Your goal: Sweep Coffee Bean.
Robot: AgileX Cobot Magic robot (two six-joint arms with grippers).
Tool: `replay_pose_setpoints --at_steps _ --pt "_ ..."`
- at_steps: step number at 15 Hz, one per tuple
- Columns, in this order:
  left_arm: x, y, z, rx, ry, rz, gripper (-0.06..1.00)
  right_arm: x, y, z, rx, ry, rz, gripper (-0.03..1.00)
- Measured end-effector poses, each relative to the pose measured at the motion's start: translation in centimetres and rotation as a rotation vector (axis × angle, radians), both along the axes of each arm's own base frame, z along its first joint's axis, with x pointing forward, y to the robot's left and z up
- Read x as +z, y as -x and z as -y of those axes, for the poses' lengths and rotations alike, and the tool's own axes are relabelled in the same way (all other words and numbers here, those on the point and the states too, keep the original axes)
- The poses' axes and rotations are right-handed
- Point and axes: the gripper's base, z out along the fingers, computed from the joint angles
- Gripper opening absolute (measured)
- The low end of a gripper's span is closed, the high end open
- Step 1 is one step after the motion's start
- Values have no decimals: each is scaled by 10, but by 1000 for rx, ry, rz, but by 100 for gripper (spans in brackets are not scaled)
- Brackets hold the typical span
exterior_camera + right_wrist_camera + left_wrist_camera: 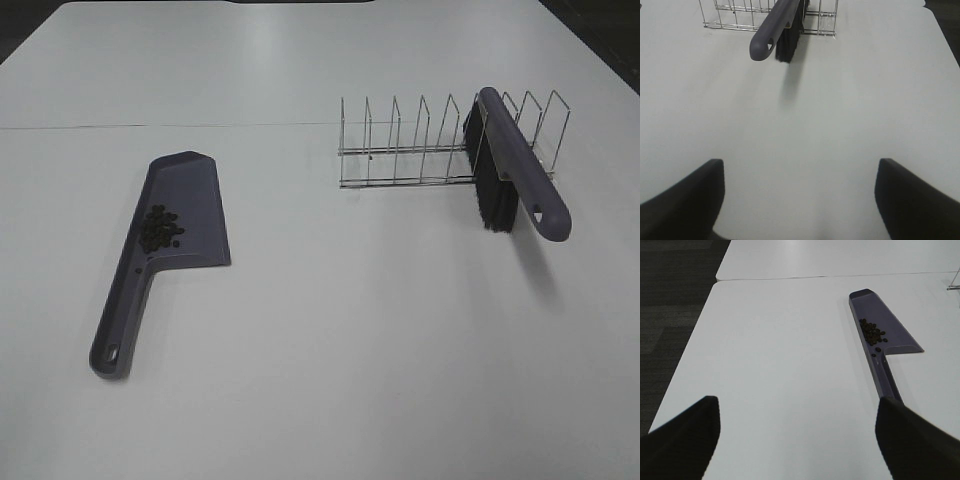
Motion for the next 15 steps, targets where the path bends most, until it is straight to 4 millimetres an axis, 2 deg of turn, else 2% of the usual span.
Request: replay_pose_setpoints --at_steps 6,11,15 --pt "0 0 0 0 0 0 78 0 0 0 1 1 0 72" --pt "0 1 1 110 1 0 77 0 0 0 -33 1 1 72" --pt "0 1 1 113 2 0 77 0 0 0 -57 1 1 72"
